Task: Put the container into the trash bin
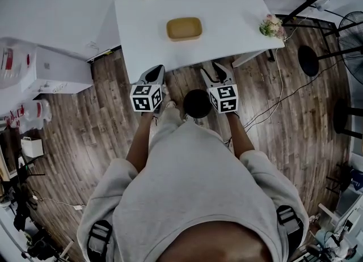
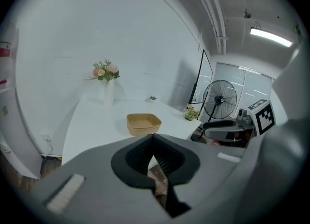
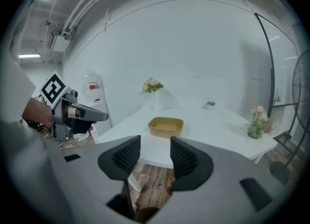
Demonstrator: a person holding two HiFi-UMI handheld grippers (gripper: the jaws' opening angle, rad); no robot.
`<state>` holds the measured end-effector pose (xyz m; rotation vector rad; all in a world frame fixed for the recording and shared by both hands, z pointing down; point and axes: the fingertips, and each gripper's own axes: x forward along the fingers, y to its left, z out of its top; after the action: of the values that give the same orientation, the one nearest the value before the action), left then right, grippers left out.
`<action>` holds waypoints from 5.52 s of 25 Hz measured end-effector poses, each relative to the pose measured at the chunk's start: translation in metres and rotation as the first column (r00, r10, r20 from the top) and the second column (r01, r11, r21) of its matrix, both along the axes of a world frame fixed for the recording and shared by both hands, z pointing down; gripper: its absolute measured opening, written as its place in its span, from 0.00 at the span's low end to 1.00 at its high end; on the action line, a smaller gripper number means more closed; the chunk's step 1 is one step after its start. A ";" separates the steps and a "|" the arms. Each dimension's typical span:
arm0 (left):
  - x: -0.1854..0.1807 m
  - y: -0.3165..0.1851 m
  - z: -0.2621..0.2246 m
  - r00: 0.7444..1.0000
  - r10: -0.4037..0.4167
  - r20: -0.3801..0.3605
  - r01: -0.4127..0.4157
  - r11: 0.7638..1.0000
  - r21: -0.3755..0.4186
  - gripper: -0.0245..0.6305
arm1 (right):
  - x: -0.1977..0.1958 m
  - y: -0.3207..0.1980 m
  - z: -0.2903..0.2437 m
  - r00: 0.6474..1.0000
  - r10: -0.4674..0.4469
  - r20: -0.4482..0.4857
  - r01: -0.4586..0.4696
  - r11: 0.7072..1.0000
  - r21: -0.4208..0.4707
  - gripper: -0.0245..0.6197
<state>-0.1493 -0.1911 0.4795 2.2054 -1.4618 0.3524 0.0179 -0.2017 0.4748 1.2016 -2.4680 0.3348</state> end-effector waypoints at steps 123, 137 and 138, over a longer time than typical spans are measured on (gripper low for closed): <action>0.021 -0.124 0.050 0.885 0.459 -0.080 -0.465 0.880 -0.098 0.05 | 0.010 -0.118 0.103 0.411 -0.301 -0.860 0.222 0.949 -0.226 0.08; 0.111 -0.095 0.052 0.731 0.678 -0.077 -0.682 0.724 -0.104 0.05 | 0.097 -0.053 0.094 0.483 -0.159 -0.861 -0.040 0.978 -0.203 0.08; 0.118 -0.091 0.052 0.719 0.691 -0.077 -0.695 0.711 -0.104 0.05 | 0.103 -0.046 0.094 0.486 -0.151 -0.861 -0.058 0.977 -0.204 0.08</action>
<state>-0.0316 -0.2824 0.5314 2.5618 -0.4949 0.6247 0.1206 -0.2473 0.5685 0.8682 -1.4871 -0.0653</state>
